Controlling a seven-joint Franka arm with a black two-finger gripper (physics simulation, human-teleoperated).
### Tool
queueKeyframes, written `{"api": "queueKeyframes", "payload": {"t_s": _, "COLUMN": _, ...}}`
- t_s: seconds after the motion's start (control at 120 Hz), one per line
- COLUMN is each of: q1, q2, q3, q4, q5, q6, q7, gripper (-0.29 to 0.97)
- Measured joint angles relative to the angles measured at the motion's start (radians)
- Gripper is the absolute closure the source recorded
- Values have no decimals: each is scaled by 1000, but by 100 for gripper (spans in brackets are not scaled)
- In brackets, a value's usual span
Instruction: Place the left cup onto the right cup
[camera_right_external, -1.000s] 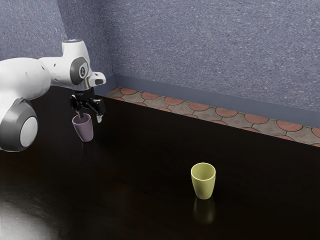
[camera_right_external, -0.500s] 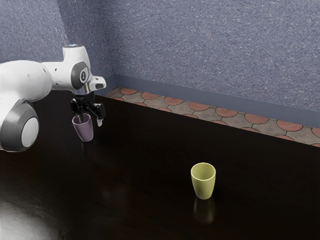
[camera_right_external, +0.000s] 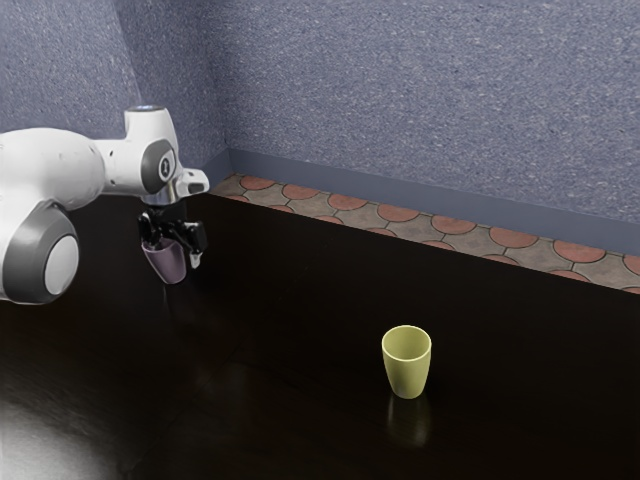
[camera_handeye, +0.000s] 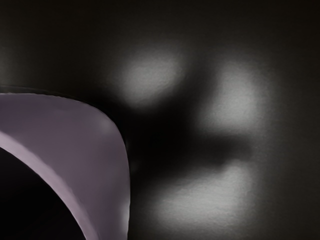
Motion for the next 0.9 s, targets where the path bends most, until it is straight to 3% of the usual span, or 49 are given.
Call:
{"api": "queueKeyframes", "payload": {"t_s": 0.458, "q1": 1, "q2": 4, "q3": 0, "q4": 1, "q5": 1, "q6": 4, "q7": 0, "gripper": 65}}
{"api": "queueKeyframes", "payload": {"t_s": 0.608, "q1": 6, "q2": 3, "q3": 0, "q4": 1, "q5": 2, "q6": 5, "q7": -1, "gripper": 72}}
{"api": "queueKeyframes", "payload": {"t_s": 0.9, "q1": 6, "q2": -10, "q3": 1, "q4": 1, "q5": 8, "q6": 6, "q7": -4, "gripper": 74}}
